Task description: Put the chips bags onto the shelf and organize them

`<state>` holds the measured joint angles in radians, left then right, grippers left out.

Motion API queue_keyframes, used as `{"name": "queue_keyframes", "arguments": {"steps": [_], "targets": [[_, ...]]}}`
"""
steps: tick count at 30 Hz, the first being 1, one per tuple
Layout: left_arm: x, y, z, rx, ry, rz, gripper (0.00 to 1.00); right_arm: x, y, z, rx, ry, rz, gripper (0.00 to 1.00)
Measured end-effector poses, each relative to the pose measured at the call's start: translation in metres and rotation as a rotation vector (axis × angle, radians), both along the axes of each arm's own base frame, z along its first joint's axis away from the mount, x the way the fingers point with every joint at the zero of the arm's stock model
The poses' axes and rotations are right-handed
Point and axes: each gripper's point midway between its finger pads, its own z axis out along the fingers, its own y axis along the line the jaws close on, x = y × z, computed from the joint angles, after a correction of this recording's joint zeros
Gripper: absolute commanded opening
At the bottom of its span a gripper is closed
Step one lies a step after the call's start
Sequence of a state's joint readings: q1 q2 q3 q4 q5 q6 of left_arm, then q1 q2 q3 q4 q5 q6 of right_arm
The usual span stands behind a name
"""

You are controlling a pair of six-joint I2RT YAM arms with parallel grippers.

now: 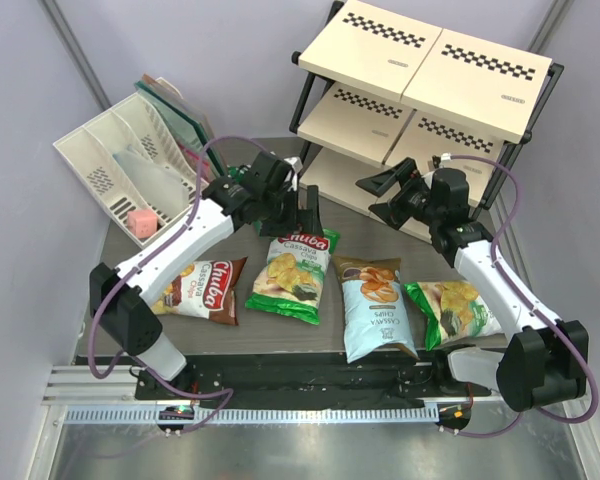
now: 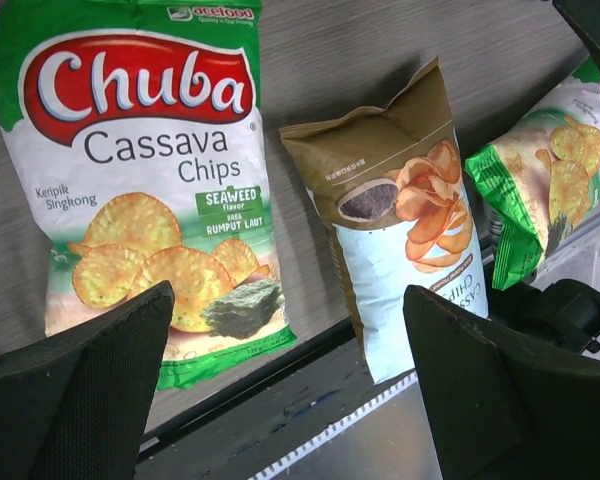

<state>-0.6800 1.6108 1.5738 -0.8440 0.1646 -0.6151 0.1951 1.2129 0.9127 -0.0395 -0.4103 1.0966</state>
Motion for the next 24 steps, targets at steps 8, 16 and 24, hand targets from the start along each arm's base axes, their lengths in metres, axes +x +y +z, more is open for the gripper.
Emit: {"name": "queue_keyframes", "arguments": {"steps": [8, 16, 24], "targets": [[-0.01, 0.002, -0.008, -0.031, 0.029, 0.016, 0.97, -0.003, 0.001, -0.004, -0.008, 0.013, 0.012, 0.93], [-0.009, 0.002, -0.009, -0.032, 0.026, 0.017, 0.97, -0.006, 0.003, -0.006, -0.017, 0.024, 0.028, 0.91], [0.005, 0.062, -0.012, 0.082, -0.023, 0.241, 0.97, 0.009, 0.057, 0.043, -0.21, -0.118, 0.251, 0.91]]}}
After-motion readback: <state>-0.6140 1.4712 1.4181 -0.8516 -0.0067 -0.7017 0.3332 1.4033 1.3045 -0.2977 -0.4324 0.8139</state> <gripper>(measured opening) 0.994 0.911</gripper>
